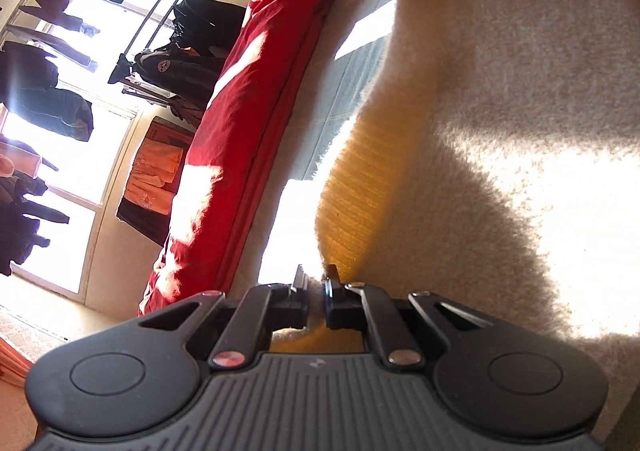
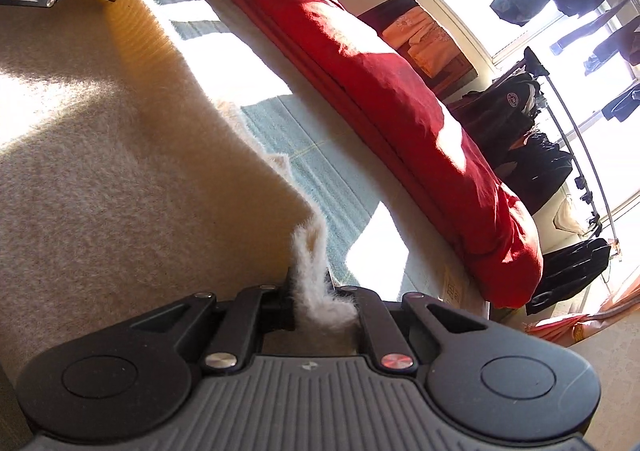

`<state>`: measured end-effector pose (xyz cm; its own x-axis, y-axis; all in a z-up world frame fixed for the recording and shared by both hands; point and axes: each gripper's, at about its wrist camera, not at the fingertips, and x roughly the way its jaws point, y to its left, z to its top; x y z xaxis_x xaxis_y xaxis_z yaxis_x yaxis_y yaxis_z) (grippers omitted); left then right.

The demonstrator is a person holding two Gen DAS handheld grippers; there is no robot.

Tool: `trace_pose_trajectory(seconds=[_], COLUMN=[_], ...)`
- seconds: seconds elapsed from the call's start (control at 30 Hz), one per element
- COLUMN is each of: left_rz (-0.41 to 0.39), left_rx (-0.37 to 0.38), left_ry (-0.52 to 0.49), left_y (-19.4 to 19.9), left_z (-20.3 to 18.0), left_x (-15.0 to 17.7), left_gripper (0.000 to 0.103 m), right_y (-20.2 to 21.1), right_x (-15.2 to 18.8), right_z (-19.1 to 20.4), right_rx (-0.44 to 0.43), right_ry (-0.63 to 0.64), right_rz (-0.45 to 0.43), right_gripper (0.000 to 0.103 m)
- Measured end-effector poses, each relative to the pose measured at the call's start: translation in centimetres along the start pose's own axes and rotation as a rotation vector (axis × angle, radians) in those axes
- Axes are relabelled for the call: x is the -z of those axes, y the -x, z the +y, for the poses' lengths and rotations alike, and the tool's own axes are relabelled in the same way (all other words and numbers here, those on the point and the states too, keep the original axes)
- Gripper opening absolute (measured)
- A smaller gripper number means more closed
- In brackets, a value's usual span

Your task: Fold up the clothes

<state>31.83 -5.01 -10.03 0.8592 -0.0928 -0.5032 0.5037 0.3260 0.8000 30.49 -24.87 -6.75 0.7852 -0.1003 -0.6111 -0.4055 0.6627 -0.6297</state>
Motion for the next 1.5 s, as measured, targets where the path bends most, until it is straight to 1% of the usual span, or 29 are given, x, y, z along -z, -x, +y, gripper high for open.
trace_pose_trajectory(seconds=[0.17,0.37,0.53,0.63,0.8,0.83,0.87,0.9,0.97,1.0,1.07,1.1,1.13,1.17,1.2,1.3,1.37,1.4,1.43,1.47,1.5], left_rz=[0.016,0.039,0.054,0.056,0.058,0.057,0.059,0.061,0.065,0.067,0.066,0.066,0.066,0.067,0.066,0.056,0.04,0.032,0.024,0.016,0.008], left_rx=[0.013,0.027,0.038,0.053,0.06,0.058,0.058,0.059,0.06,0.06,0.049,0.046,0.043,0.036,0.028,0.01,0.031,0.041,0.052,0.062,0.072], left_ry=[0.026,0.044,0.058,0.07,0.088,0.093,0.095,0.098,0.101,0.1,0.097,0.1,0.11,0.119,0.129,0.16,0.168,0.171,0.175,0.179,0.183], left_y=[-2.9,-5.7,-8.0,-9.0,-9.7,-9.6,-9.4,-9.3,-8.8,-8.4,-7.3,-6.7,-6.1,-5.5,-4.8,-3.1,-3.0,-3.0,-2.9,-2.8,-2.8], left_z=[0.4,-0.4,-0.9,-1.1,-1.5,-1.3,-1.1,-0.9,-0.4,-0.2,0.4,0.7,1.1,1.4,1.8,2.5,2.3,2.2,2.0,1.9,1.8], left_x=[0.0,0.8,1.3,1.4,1.5,1.6,1.6,1.6,1.6,1.7,1.9,2.1,2.4,2.7,2.9,3.5,3.3,3.2,3.1,2.9,2.8], left_gripper=[0.006,0.006,0.006,0.006,0.007,0.01,0.013,0.015,0.016,0.016,0.017,0.019,0.024,0.031,0.033,0.034,0.034,0.034,0.034,0.034,0.034], right_y=[-3.5,-7.0,-9.7,-10.8,-11.3,-11.2,-11.1,-10.9,-10.3,-9.9,-9.1,-8.6,-8.1,-7.5,-6.9,-4.9,-3.8,-3.4,-3.1,-3.1,-3.5], right_x=[-0.4,-0.7,-0.7,-0.3,-0.1,-0.1,-0.1,0.0,0.1,0.2,0.5,0.7,1.0,1.3,1.6,2.3,2.5,2.4,2.1,1.8,1.5], right_z=[-0.5,-0.2,0.1,0.5,0.7,0.6,0.4,0.3,-0.1,-0.4,-1.0,-1.3,-1.6,-1.8,-2.0,-2.4,-2.4,-2.3,-2.2,-2.0,-1.8], right_rx=[0.001,0.008,0.0,-0.007,-0.003,-0.001,0.006,0.015,0.028,0.031,0.037,0.035,0.029,0.025,0.025,0.027,0.017,0.005,-0.011,-0.027,-0.039], right_ry=[-0.007,0.007,-0.011,-0.035,-0.054,-0.062,-0.067,-0.071,-0.08,-0.086,-0.1,-0.107,-0.115,-0.123,-0.13,-0.154,-0.166,-0.168,-0.165,-0.163,-0.163], right_rz=[0.019,0.032,0.049,0.057,0.055,0.053,0.052,0.05,0.047,0.047,0.047,0.047,0.046,0.048,0.051,0.029,0.007,-0.007,-0.022,-0.026,-0.024], right_gripper=[0.009,0.009,0.009,0.009,0.01,0.014,0.023,0.026,0.04,0.042,0.053,0.055,0.057,0.057,0.057,0.056,0.053,0.046,0.033,0.025,0.025])
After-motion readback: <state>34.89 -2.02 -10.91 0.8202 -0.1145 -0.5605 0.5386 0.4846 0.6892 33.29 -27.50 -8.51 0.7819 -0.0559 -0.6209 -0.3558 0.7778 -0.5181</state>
